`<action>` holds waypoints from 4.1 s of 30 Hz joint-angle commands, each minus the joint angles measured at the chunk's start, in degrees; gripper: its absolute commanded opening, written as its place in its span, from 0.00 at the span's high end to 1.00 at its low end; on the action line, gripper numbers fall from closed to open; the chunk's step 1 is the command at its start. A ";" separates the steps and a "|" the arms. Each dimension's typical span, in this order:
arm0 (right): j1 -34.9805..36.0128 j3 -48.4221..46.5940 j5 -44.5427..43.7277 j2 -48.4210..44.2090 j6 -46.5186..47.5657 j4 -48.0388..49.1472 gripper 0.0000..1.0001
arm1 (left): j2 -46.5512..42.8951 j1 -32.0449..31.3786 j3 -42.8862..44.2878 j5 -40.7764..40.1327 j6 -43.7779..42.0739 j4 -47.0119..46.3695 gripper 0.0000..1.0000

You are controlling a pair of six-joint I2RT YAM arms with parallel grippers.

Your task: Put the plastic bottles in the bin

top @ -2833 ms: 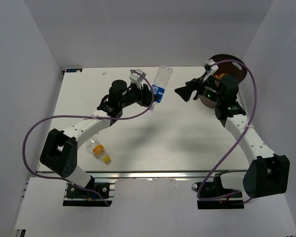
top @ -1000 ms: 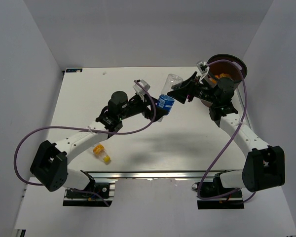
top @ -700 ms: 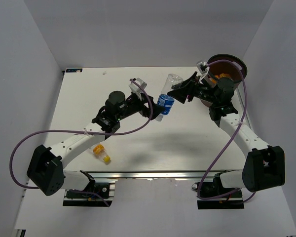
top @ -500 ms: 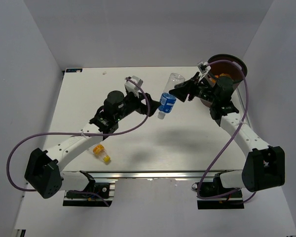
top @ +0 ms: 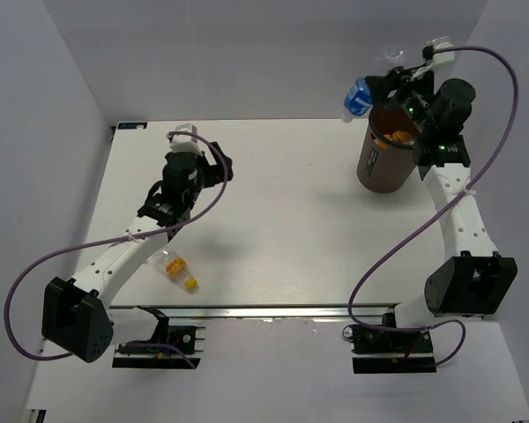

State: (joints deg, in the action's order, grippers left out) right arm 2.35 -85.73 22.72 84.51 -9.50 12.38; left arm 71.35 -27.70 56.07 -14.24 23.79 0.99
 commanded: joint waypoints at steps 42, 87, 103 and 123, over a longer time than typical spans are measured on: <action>-4.20 9.27 -30.46 4.52 16.62 2.74 0.11 | -9.39 4.85 -7.38 -26.63 35.80 37.50 0.02; -4.20 3.46 -1.64 -5.67 5.63 -8.69 0.11 | -1.04 10.04 -21.27 -12.13 33.87 31.79 0.31; 7.90 13.66 25.45 -12.53 1.94 -9.66 0.11 | -9.48 9.95 -14.15 3.83 28.33 4.96 0.60; 22.34 17.18 28.25 -1.37 -6.17 2.66 0.11 | -1.40 -0.68 -9.32 22.21 28.50 -33.58 0.62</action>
State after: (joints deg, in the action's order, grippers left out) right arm 22.96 -69.21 50.96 82.67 -17.12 11.38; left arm 69.47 -28.03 47.22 1.76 52.12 -24.69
